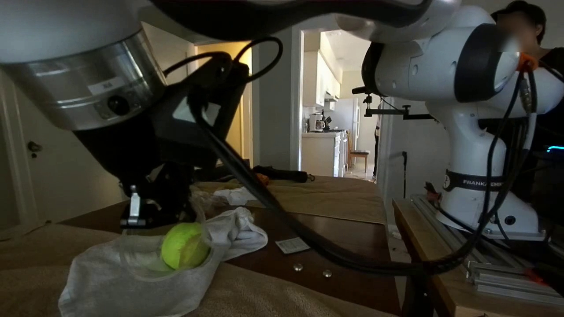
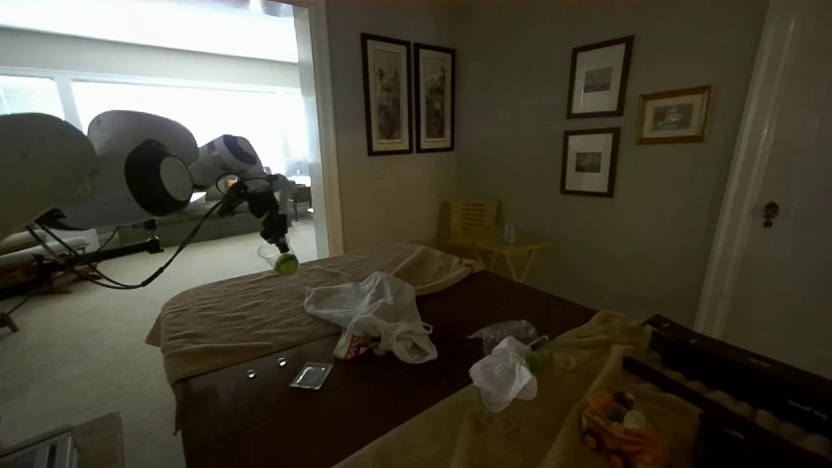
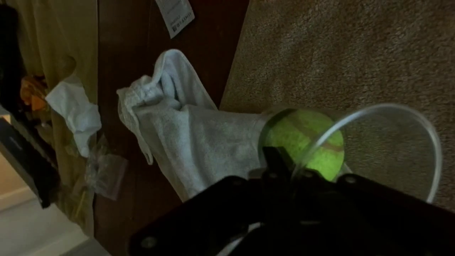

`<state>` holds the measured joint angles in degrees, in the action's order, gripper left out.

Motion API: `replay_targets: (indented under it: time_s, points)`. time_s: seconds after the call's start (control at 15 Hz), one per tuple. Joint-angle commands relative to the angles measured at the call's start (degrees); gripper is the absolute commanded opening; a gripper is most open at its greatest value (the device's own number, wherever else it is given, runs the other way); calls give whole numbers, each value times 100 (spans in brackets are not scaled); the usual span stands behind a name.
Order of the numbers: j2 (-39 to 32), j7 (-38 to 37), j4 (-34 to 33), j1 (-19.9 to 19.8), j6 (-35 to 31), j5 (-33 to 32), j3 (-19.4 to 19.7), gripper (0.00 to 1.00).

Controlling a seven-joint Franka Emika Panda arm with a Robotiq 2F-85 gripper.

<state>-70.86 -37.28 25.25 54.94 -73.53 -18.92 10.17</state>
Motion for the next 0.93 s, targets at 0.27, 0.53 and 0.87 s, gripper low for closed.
replay_targets:
  time_s: [0.27, 0.53, 0.87]
  points:
    - [-3, 1554, 1, 361, -1293, -689, 367, 1]
    - [-72, 1610, 6, 216, -2454, -671, 462, 1]
    - [-156, 1099, 13, -26, -2963, -410, 395, 1]
